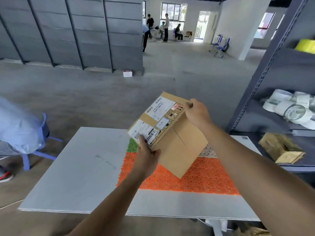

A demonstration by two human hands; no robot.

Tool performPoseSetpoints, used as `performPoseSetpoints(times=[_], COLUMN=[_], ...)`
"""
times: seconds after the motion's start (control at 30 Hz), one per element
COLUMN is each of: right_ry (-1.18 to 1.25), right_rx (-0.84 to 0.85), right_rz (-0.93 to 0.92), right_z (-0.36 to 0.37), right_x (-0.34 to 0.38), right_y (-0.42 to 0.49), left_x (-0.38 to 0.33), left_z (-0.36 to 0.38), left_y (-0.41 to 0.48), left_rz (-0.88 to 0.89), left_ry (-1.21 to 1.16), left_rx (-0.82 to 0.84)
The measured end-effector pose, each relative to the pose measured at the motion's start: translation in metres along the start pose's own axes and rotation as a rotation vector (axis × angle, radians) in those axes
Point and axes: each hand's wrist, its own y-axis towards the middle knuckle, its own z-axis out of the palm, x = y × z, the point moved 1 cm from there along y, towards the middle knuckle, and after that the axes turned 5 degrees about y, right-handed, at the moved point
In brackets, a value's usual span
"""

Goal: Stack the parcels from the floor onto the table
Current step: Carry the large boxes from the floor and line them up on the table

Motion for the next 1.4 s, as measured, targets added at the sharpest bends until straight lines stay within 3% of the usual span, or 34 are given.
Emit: performPoseSetpoints(times=[0.1, 0.2, 0.3, 0.47, 0.63, 0.8, 1.03, 1.2, 1.4], right_ry=[-0.007, -0.020, -0.019, 0.027, 0.126, 0.085, 0.045, 0.119, 0.280], right_rx=[-0.072, -0.116, -0.117, -0.052, -0.031, 0.104, 0.277, 0.347, 0.400], right_rz=[0.054, 0.094, 0.127, 0.126, 0.119, 0.154, 0.386, 0.504, 0.793], right_z=[0.016, 0.025, 0.035, 0.055, 0.063, 0.086, 0.102, 0.101, 0.106], right_x=[0.006, 0.010, 0.014, 0.018, -0.011, -0.063, -0.123, -0.150, -0.177], right_y=[0.017, 0.030, 0.039, 0.043, 0.046, 0.040, 0.043, 0.063, 0.064], left_x=[-0.002, -0.009, -0.020, -0.027, -0.017, -0.020, -0.030, -0.030, -0.020], left_z=[-0.019, -0.043, -0.047, -0.024, -0.016, -0.018, -0.022, -0.018, -0.023], left_y=[0.022, 0.049, 0.075, 0.116, 0.139, 0.168, 0.206, 0.228, 0.248], left_rz=[-0.011, -0.063, 0.042, 0.253, 0.320, 0.244, 0.138, 0.056, -0.001], left_ry=[0.086, 0.660, 1.014, 0.823, 0.838, 0.794, 0.670, 0.607, 0.542], left_rx=[0.103, 0.197, 0.106, 0.213, 0.136, 0.120, 0.154, 0.122, 0.131])
